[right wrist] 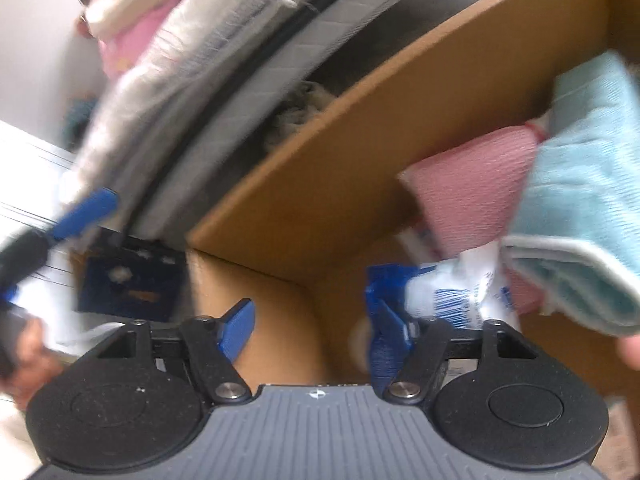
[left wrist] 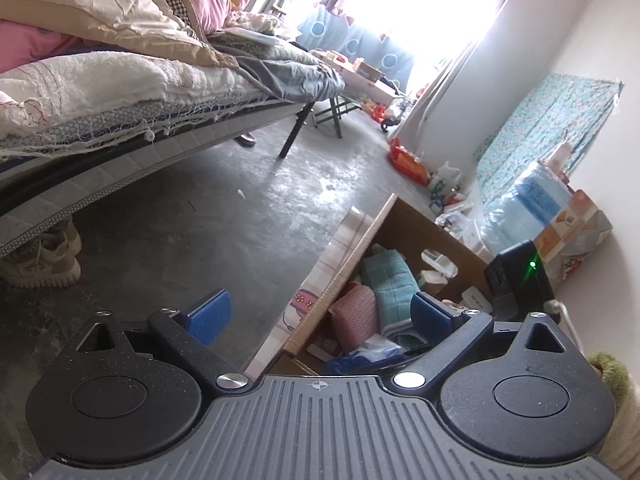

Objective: Organize soft objects
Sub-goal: 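Open the right tool to release the wipes packet into the box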

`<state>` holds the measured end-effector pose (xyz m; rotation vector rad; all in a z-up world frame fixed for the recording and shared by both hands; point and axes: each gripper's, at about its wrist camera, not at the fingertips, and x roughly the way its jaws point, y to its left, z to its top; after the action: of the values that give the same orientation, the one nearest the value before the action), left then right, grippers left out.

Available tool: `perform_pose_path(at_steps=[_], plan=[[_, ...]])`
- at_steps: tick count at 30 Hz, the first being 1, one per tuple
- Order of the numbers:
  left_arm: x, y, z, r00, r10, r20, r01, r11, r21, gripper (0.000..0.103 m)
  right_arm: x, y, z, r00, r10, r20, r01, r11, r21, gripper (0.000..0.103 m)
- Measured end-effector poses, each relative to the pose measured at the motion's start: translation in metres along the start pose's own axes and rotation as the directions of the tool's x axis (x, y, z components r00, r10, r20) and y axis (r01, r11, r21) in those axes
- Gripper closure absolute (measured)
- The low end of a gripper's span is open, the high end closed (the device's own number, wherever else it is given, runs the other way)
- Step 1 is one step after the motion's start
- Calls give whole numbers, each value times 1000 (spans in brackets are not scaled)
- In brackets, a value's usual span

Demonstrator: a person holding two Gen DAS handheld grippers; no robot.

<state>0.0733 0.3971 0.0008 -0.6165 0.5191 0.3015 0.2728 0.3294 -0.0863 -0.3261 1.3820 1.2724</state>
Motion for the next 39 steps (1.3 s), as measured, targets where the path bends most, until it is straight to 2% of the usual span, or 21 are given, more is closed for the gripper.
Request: perform_pose_path(at_steps=[4,5,6,8,10,12,16,19,21,23,24,27,29,33,36,39], plan=[[1,0,0,1000,1,-1,-1,1000,3,6,-17,-12,-4,987,-159,37,158,987,33,44],[2,1,0,1000,2,-1,-2,1000,4,6,-19,-16,-4,983,-177,42,175,984,48,44],[2,1,0,1000,3,-1,-3,1000,4,6,-22,-20,-4,986,-163,48,159,985,66,43],[4,1,0,1000,6,-6,-6,1000,6,6,-27,-26,-6,995,-71,70,64,993,103,42],[4,1,-1,1000,5,-8,-5,1000,4,6,-32,-28,-7,996,10,93,-22,992,123,38],[3,0,-1,1000,6,-8,-6,1000,5,6,-30,-28,-7,994,55,89,-67,989,132,29],[0,-1,-1,1000,5,0,-5,1000,12,5,-6,-15,2,999,33,13,-35,991,133,26],[-2,-1,0,1000,-2,3,2,1000,9,5,12,-4,10,997,-22,-72,31,992,122,23],[-3,-1,1,1000,-5,3,5,1000,7,5,19,3,13,991,-75,-110,86,991,101,17],[-3,0,2,1000,-6,3,6,1000,5,5,23,10,13,987,-92,-133,103,992,73,9],[-3,1,1,1000,-6,3,6,1000,4,5,24,13,12,985,-110,-131,120,991,65,9],[-3,1,1,1000,-7,2,7,1000,-3,5,20,7,12,987,-83,-141,99,989,110,8],[-4,2,0,1000,-9,1,9,1000,-6,5,14,1,10,991,-36,-130,56,987,152,8],[-6,2,-1,1000,-11,0,11,1000,-8,5,-8,-18,2,991,112,-72,-93,968,232,9],[-7,2,0,1000,-11,2,11,1000,-10,5,-48,-13,-9,997,58,50,-65,984,164,9],[-8,2,0,1000,-12,6,12,1000,-10,5,-90,-14,-26,985,-75,158,54,990,131,9]])
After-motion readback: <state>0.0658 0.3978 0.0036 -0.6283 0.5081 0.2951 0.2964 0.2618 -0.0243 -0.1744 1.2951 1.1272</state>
